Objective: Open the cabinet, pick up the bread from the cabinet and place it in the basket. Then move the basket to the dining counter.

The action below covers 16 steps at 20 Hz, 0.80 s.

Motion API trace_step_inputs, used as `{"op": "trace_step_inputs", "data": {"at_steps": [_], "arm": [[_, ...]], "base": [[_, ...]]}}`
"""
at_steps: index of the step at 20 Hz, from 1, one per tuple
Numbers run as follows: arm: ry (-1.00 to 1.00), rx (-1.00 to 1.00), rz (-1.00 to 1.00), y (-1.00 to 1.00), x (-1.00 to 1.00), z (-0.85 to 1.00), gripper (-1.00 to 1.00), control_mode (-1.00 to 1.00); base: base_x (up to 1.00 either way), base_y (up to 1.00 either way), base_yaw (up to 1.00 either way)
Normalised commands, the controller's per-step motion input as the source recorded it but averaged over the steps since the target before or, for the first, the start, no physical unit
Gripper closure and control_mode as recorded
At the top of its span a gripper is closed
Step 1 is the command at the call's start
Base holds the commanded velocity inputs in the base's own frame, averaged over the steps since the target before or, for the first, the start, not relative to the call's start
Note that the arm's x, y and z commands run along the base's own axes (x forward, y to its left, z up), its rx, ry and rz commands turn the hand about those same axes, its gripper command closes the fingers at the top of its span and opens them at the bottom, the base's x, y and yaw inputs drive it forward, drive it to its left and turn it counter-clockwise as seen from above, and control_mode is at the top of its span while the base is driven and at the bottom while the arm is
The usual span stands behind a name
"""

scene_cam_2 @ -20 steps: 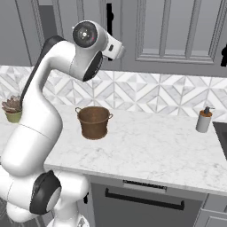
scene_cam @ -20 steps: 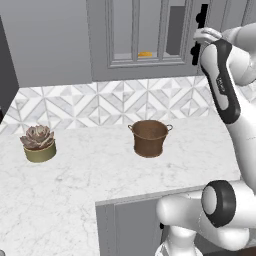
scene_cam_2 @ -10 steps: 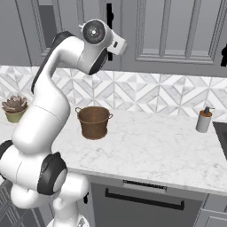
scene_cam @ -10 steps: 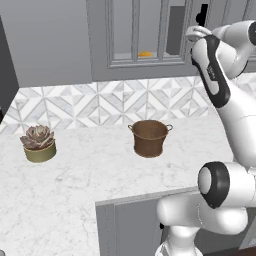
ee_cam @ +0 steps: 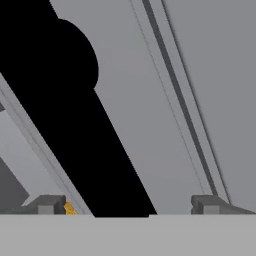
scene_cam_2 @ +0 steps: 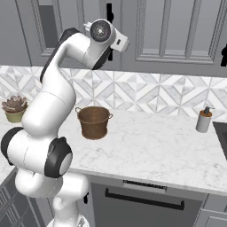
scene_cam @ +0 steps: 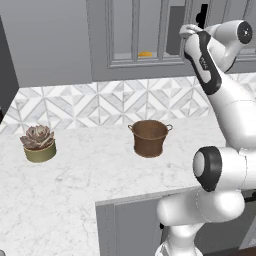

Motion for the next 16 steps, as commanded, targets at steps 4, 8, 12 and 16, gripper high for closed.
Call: {"op": "trace_step_inputs", "data": {"at_steps": [4,8,12,16], "arm": [[-0.05,0.0,0.07,-0.03,0.3,-0.03,-1.0,-1.0],[-0.06,0.0,0.08,0.0,0.35,-0.01,1.0,-1.0],[-0.07,0.0,0.07,0.0,0.13,-0.02,1.0,-1.0],[-0.07,0.0,0.04,0.0,0.0,-0.01,1.0,-1.0]], "base": [[0.0,0.0,0.0],[0.0,0.0,0.0],[0.0,0.0,0.0],[0.0,0.0,0.0]]}}
